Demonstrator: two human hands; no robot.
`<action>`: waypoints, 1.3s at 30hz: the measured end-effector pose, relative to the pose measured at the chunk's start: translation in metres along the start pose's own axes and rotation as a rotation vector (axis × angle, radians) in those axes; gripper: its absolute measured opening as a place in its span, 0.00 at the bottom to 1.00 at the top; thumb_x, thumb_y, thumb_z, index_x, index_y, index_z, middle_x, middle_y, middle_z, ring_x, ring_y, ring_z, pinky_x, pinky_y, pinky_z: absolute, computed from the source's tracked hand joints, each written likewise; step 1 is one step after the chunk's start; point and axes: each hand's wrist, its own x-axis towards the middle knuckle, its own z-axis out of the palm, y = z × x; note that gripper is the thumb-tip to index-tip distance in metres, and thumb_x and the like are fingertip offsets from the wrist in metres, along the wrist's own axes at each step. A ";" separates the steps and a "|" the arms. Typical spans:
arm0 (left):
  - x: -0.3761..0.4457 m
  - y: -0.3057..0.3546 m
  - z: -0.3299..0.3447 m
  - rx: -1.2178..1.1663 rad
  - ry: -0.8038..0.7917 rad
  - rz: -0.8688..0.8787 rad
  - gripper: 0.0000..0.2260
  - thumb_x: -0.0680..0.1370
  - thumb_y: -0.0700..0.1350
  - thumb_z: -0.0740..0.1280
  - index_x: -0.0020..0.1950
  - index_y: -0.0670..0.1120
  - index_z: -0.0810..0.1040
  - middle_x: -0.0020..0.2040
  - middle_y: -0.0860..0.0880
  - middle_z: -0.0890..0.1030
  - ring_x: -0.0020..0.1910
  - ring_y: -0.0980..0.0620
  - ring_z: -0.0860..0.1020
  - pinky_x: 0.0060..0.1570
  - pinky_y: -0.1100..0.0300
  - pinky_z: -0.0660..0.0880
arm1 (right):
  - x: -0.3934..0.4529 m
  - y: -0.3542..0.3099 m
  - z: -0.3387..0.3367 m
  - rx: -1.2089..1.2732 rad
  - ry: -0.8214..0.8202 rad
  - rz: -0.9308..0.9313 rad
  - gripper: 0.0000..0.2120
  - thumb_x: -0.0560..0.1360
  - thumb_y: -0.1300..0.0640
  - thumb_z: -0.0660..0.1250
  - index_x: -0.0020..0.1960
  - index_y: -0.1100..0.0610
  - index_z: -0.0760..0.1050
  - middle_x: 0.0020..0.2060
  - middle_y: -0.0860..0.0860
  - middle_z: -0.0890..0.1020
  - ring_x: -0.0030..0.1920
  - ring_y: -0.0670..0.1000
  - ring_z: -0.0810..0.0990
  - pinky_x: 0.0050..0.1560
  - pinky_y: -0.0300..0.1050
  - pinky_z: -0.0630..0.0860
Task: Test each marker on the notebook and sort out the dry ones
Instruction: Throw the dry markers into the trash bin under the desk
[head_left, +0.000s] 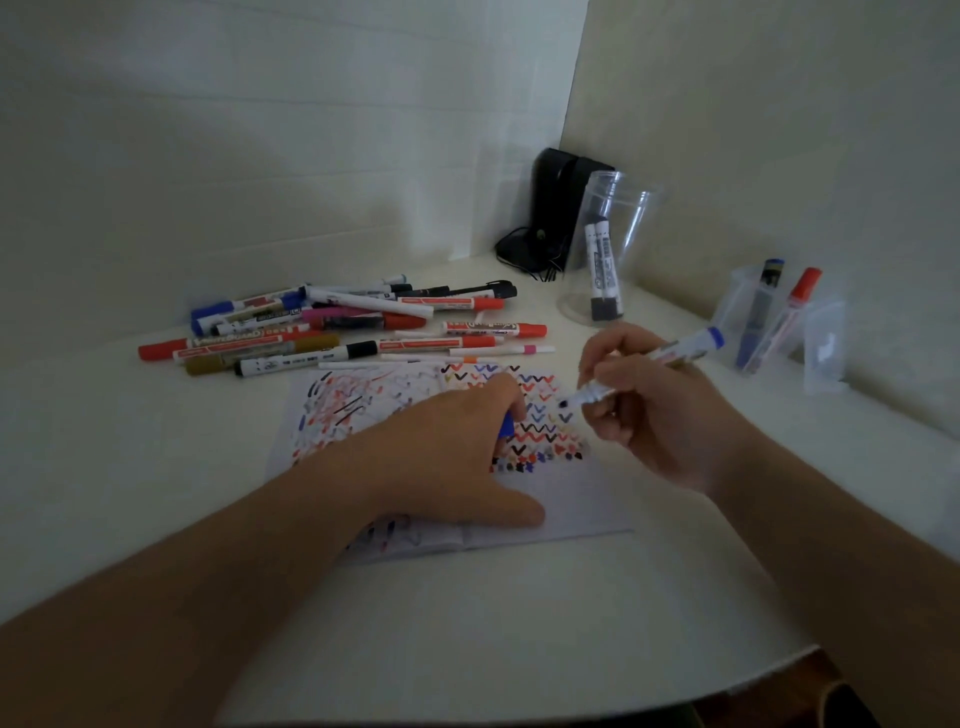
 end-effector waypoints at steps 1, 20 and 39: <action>0.001 0.001 0.001 0.028 -0.004 0.002 0.32 0.66 0.70 0.75 0.61 0.61 0.63 0.52 0.61 0.72 0.47 0.61 0.73 0.44 0.61 0.75 | -0.003 0.006 0.001 -0.041 0.004 0.021 0.02 0.68 0.63 0.70 0.40 0.59 0.77 0.30 0.58 0.73 0.28 0.52 0.70 0.26 0.39 0.66; 0.010 -0.003 0.009 0.331 0.064 0.000 0.38 0.61 0.85 0.56 0.61 0.62 0.68 0.51 0.59 0.74 0.51 0.53 0.72 0.59 0.47 0.67 | -0.009 0.022 0.019 -0.541 0.121 0.006 0.15 0.71 0.58 0.81 0.39 0.57 0.74 0.29 0.48 0.83 0.28 0.43 0.80 0.30 0.39 0.74; 0.010 -0.004 0.011 0.305 0.077 0.002 0.37 0.62 0.85 0.55 0.61 0.63 0.69 0.55 0.59 0.75 0.54 0.52 0.74 0.62 0.45 0.67 | -0.005 0.031 0.022 -0.821 0.280 -0.052 0.17 0.72 0.57 0.76 0.34 0.55 0.69 0.30 0.59 0.78 0.29 0.60 0.77 0.33 0.57 0.79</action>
